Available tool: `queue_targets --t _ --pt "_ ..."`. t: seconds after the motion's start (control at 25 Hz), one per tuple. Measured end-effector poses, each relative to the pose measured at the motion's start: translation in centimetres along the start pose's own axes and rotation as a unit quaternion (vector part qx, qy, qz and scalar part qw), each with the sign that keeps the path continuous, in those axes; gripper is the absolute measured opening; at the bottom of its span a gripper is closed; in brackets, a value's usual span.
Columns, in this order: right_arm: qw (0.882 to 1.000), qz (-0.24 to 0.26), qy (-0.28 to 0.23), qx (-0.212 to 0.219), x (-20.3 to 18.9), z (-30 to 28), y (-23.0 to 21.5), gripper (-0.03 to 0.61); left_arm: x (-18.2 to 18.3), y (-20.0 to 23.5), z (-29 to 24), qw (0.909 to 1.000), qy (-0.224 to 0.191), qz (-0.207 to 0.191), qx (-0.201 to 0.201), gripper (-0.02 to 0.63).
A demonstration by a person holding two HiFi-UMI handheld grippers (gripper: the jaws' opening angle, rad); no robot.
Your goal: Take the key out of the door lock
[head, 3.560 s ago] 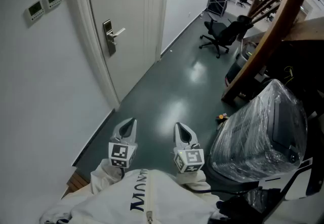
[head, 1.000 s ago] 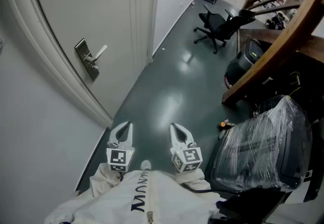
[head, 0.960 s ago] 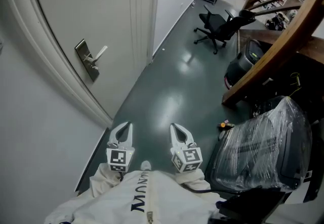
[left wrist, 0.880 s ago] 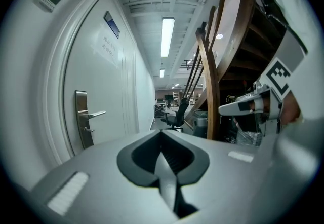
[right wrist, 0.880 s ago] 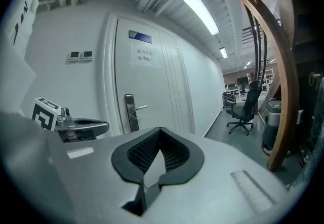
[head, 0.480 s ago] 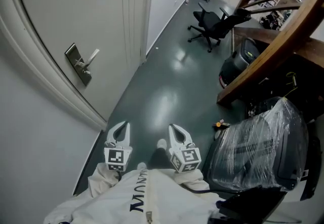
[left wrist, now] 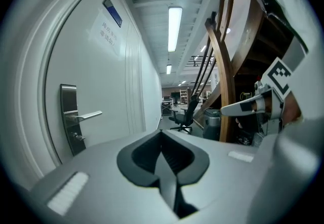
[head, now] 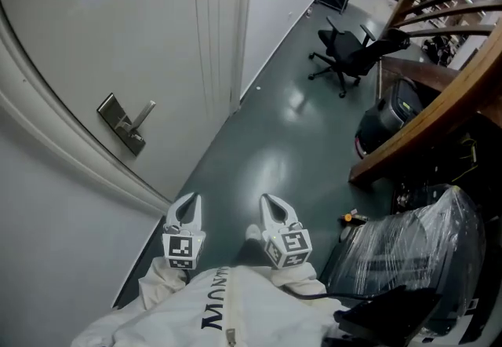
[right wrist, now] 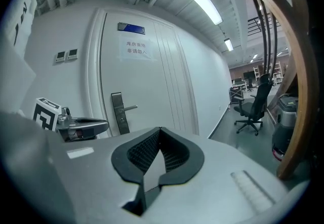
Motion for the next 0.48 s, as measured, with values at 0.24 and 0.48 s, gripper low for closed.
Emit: queue_targets --t 0.24,0.48 --pt "0.999 0.0 0.011 0.031 2.0 -3.3 -5.2 0.0 1.2 -0.8 -4.5 0.9995 0.014 0.001 0.03 0.0" --pt "0.998 0.0 0.018 0.056 4.1 -5.7 -10.3 0.0 2.8 -2.4 -9.1 0.9983 0.018 -0.001 0.055 0.0"
Point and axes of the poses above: the fingertips, and each gripper's own axes: z backward along the fingers, y to its left, x out of its top, the point moved 10 cm from there along z, backward along the fingers, and after that the axes turned 13 degrees about x, right-handed, at the moved point
